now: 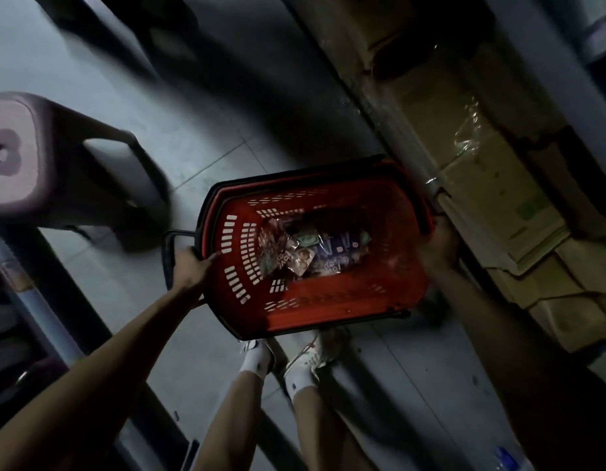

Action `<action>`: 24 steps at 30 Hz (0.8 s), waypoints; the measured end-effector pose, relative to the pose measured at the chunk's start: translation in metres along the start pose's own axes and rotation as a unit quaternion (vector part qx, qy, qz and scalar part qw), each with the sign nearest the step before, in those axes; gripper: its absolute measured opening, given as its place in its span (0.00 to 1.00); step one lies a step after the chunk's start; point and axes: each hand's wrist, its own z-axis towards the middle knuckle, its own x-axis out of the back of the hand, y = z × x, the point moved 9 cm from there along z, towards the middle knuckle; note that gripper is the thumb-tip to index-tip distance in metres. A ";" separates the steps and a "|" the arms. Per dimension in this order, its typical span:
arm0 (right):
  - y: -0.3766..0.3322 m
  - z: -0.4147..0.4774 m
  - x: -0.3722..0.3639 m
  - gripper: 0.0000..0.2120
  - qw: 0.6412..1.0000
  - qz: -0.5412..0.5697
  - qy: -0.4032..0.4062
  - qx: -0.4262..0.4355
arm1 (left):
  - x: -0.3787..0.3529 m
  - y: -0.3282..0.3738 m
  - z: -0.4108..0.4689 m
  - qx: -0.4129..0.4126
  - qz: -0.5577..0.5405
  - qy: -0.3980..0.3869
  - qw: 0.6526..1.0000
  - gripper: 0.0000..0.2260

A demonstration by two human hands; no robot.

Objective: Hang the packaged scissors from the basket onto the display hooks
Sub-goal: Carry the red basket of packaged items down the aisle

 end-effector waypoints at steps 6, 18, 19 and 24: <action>0.092 0.004 -0.004 0.44 0.999 0.011 -0.022 -0.031 | -0.043 0.025 -0.013 -0.041 0.008 -0.010 0.999 0.21; 0.107 -0.070 0.042 0.23 0.991 0.020 0.002 -0.134 | -0.081 0.060 -0.051 -0.062 0.015 -0.026 0.998 0.22; 0.114 -0.073 0.043 0.24 0.990 0.024 0.001 -0.140 | -0.084 0.059 -0.051 -0.066 0.019 -0.034 0.997 0.22; 0.143 -0.083 0.031 0.28 0.985 0.083 -0.015 -0.150 | -0.091 0.060 -0.065 -0.080 0.043 -0.046 0.995 0.20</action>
